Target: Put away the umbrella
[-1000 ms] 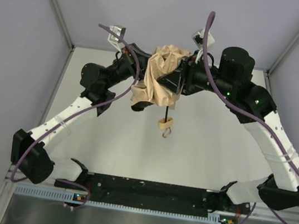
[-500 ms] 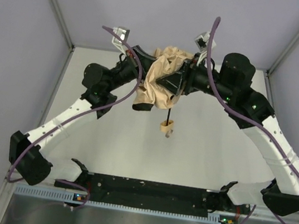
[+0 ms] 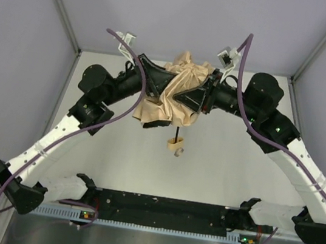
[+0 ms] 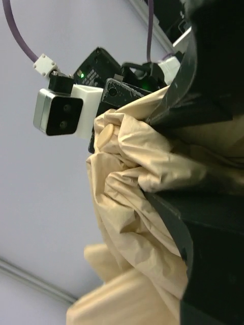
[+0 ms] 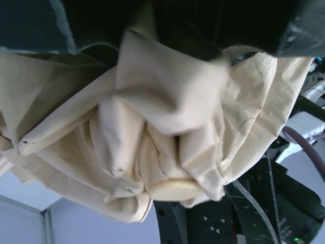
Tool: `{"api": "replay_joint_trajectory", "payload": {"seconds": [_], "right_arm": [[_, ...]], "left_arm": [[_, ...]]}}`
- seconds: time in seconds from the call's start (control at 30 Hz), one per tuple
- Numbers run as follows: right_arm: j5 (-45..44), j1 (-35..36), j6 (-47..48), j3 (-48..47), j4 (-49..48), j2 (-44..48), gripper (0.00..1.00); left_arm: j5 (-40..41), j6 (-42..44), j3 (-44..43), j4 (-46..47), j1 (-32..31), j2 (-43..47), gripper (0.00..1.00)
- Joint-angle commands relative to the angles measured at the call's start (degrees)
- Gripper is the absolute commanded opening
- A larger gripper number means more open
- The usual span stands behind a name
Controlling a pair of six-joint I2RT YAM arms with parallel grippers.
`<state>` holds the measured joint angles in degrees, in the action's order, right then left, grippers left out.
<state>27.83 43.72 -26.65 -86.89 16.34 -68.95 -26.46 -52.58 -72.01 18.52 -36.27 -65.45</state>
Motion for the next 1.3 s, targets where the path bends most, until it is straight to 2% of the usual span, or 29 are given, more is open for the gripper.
{"api": "replay_joint_trajectory", "payload": {"seconds": [0.0, 0.2, 0.37, 0.5, 0.7, 0.8, 0.93, 1.03, 1.17, 1.27], "right_arm": [[1.4, 0.8, 0.5, 1.9, 2.6, 2.9, 0.0], [-3.6, 0.6, 1.7, 2.3, 8.3, 4.4, 0.0], [-3.6, 0.6, 2.0, 1.4, 8.4, 3.9, 0.0], [-4.4, 0.6, 1.7, 1.7, 8.9, 4.1, 0.0], [-7.2, 0.4, 1.6, 3.4, 10.6, 2.2, 0.0], [-9.2, 0.1, 4.2, 0.0, 16.9, -1.5, 0.0], [-9.3, 0.1, 9.0, -1.4, 21.8, -4.9, 0.0], [-10.2, 0.0, 12.9, -2.2, 26.4, -8.4, 0.0], [-8.2, -0.1, 15.7, -0.8, 27.3, -13.7, 0.0], [-8.1, 0.0, 15.1, -1.8, 27.1, -19.4, 0.0]], "left_arm": [[7.3, 4.8, -3.8, -8.8, 1.9, 3.1, 0.59], [13.7, 9.5, -7.1, -25.4, 4.7, 7.3, 0.64], [14.0, 10.2, -9.3, -29.9, 4.9, 6.7, 0.66], [14.2, 10.6, -8.8, -30.4, 5.0, 7.1, 0.6], [14.3, 8.8, -9.1, -35.7, 5.1, 6.7, 0.6], [10.9, 8.5, -8.8, -40.2, 4.9, 4.5, 0.63], [8.4, 8.1, -3.2, -42.7, 5.0, 4.0, 0.62], [11.1, 9.0, 0.4, -44.9, 4.8, 4.6, 0.52], [14.1, 8.5, 8.4, -44.7, 4.9, 6.3, 0.47], [12.9, 7.8, 13.5, -43.5, 5.1, 6.0, 0.48]]}}
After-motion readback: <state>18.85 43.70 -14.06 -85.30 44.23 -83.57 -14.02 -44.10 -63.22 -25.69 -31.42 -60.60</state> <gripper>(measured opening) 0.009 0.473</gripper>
